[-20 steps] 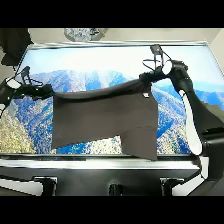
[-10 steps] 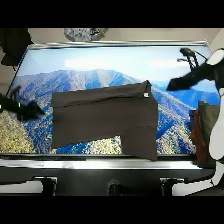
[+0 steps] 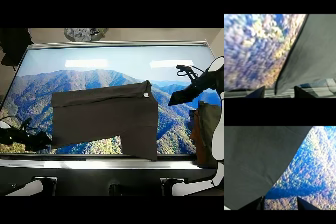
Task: Fold the shirts.
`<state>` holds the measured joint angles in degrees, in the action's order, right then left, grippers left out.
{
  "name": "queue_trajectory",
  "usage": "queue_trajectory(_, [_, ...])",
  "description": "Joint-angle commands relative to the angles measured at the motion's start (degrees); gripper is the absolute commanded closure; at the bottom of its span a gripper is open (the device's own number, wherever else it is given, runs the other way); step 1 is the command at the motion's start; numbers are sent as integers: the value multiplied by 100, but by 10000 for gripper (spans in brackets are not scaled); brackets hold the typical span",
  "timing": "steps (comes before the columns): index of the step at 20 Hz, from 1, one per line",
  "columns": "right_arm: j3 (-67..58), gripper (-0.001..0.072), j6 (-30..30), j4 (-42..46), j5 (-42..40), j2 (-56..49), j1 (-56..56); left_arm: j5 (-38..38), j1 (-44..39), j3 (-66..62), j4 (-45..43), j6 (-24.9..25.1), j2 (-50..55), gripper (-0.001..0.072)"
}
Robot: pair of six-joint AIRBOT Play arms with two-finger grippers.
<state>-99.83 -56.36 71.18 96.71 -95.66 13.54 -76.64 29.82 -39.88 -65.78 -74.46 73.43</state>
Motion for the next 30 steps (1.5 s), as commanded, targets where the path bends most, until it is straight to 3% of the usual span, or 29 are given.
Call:
queue_trajectory(1, [33, 218, 116, 42, 7, 0, -15, 431, -142, 389, 247, 98, -55, 334])
queue_trajectory(3, [33, 218, 111, 72, 2, 0, -15, 671, -179, 463, 435, 57, -55, 377])
queue_trajectory(4, [33, 218, 111, 122, 17, 0, -15, 780, -186, 463, 435, -11, -57, 544])
queue_trajectory(5, [35, 218, 111, 195, 50, 0, -15, 839, -186, 463, 435, -9, -57, 617])
queue_trajectory(7, [146, 215, 111, 304, 68, 2, -15, 855, -184, 463, 433, 15, -57, 679])
queue_trajectory(11, [1451, 220, 105, 275, -459, 0, -15, 837, -184, 461, 433, 42, -81, 680])
queue_trajectory(14, [2444, 238, 107, -275, -1283, 0, -15, 787, -181, 461, 433, 127, -87, 680])
queue_trajectory(16, [2850, 287, 9, -466, -1746, -2, -15, 813, -181, 457, 435, 125, -94, 680])
queue_trajectory(20, [3289, 294, 9, -1032, -2133, -114, -17, 817, -181, 455, 437, 210, -94, 680])
queue_trajectory(22, [3320, 394, 4, -1250, -2203, -197, -28, 817, -181, 455, 437, 212, -94, 680])
queue_trajectory(24, [3309, 662, 7, -1266, -2275, -203, -24, 804, -181, 422, 435, 372, -92, 680])
queue_trajectory(27, [3062, 664, 483, -1231, -2229, 179, -15, 592, -184, -190, 435, 540, -249, 684])
queue_trajectory(30, [1987, 664, 848, -1196, -2369, 1132, -15, 807, -256, -1818, 468, 260, -1043, 685])
